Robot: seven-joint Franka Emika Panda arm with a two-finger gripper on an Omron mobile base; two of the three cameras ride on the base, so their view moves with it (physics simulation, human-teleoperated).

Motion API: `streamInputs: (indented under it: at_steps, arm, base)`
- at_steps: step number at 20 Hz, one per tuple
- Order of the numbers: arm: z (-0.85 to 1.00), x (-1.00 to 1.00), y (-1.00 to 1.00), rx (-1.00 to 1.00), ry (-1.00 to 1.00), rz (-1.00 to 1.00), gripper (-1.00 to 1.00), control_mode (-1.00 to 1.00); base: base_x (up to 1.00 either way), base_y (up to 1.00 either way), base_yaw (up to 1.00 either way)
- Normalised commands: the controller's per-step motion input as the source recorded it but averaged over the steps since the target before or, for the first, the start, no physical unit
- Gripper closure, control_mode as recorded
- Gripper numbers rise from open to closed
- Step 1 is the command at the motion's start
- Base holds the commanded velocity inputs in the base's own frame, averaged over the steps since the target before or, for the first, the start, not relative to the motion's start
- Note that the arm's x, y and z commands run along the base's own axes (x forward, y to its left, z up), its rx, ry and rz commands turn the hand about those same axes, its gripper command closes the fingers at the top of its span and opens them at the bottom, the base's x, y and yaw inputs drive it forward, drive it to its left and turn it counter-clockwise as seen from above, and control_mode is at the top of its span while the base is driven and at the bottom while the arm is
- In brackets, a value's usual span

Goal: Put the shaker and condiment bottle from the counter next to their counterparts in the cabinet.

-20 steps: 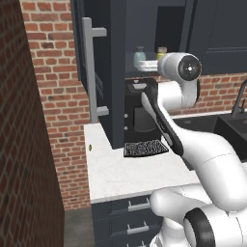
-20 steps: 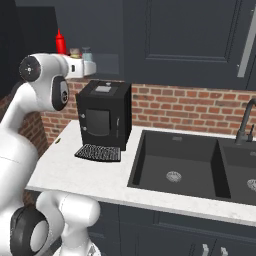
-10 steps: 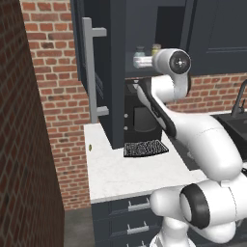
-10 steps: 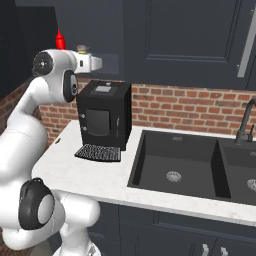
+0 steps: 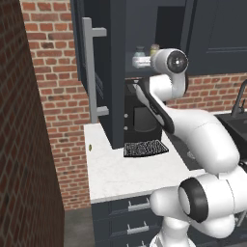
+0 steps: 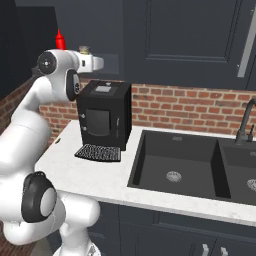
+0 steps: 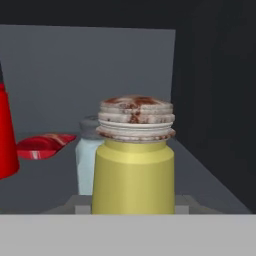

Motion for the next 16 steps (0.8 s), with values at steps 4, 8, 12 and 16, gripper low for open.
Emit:
streamInputs:
  at_steps: [4,8,12,16]
  arm:
    - [-0.18,0.27,0.0,0.0,0.0,0.0,1.0,-1.0]
    - [-0.06,0.33,0.0,0.0,0.0,0.0,1.0,-1.0]
    - [0.0,0.32,0.0,0.0,0.0,0.0,1.0,-1.0]
    - [0.0,0.26,0.0,0.0,0.0,0.0,1.0,-1.0]
  base:
    - [0.0,0.0,0.0]
    - [0.0,0.0,0.0]
    - [0.0,0.0,0.0]
    - [0.0,0.0,0.0]
